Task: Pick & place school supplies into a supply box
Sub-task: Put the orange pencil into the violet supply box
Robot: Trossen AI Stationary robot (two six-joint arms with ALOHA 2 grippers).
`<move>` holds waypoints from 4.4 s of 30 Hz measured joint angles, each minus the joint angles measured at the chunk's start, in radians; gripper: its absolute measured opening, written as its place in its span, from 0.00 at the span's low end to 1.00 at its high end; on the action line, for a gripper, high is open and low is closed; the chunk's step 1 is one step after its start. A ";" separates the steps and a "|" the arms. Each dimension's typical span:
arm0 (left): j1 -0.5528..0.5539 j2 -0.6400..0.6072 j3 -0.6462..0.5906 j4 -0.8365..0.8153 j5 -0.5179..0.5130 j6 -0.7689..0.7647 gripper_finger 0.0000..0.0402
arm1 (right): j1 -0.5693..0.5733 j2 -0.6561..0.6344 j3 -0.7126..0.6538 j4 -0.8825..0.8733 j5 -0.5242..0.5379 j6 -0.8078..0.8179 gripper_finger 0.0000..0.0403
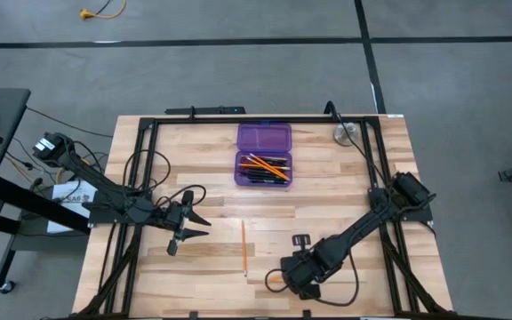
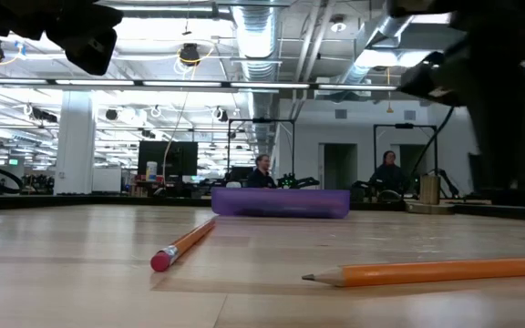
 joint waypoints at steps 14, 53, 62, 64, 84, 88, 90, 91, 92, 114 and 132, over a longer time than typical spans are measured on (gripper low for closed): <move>0.000 0.000 0.000 -0.009 0.000 -0.018 0.27 | 0.020 0.009 0.000 0.012 -0.005 0.035 0.20; 0.000 0.000 0.000 -0.014 0.000 -0.032 0.27 | -0.012 0.141 -0.007 0.036 -0.085 -0.035 0.33; 0.000 0.000 0.000 -0.014 0.000 -0.031 0.27 | -0.049 0.140 -0.009 0.028 -0.120 -0.035 0.23; 0.000 0.000 0.000 -0.014 0.000 -0.032 0.27 | -0.055 0.140 -0.010 0.026 -0.122 -0.035 0.19; 0.000 0.000 0.000 -0.019 0.000 -0.031 0.27 | -0.099 -0.028 -0.017 -0.184 -0.061 0.005 0.00; 0.000 0.000 0.000 -0.020 0.000 -0.031 0.27 | -0.171 -0.096 -0.019 -0.272 0.030 -0.027 0.00; 0.000 0.000 0.000 -0.020 0.000 -0.031 0.27 | -0.232 -0.136 -0.018 -0.274 0.057 -0.080 0.00; 0.000 0.000 0.000 -0.020 0.000 -0.031 0.27 | -0.271 -0.152 -0.016 -0.268 0.066 -0.111 0.00; 0.000 0.000 0.000 -0.020 0.000 -0.031 0.27 | -0.312 -0.160 -0.016 -0.255 0.076 -0.142 0.00; 0.011 0.000 -0.001 -0.091 -0.051 -0.016 0.27 | -0.859 0.218 0.440 -0.318 -0.011 -0.684 0.03; 0.017 0.000 -0.001 -0.118 -0.052 0.105 0.27 | -0.880 0.158 0.539 -0.469 -0.010 -0.673 0.25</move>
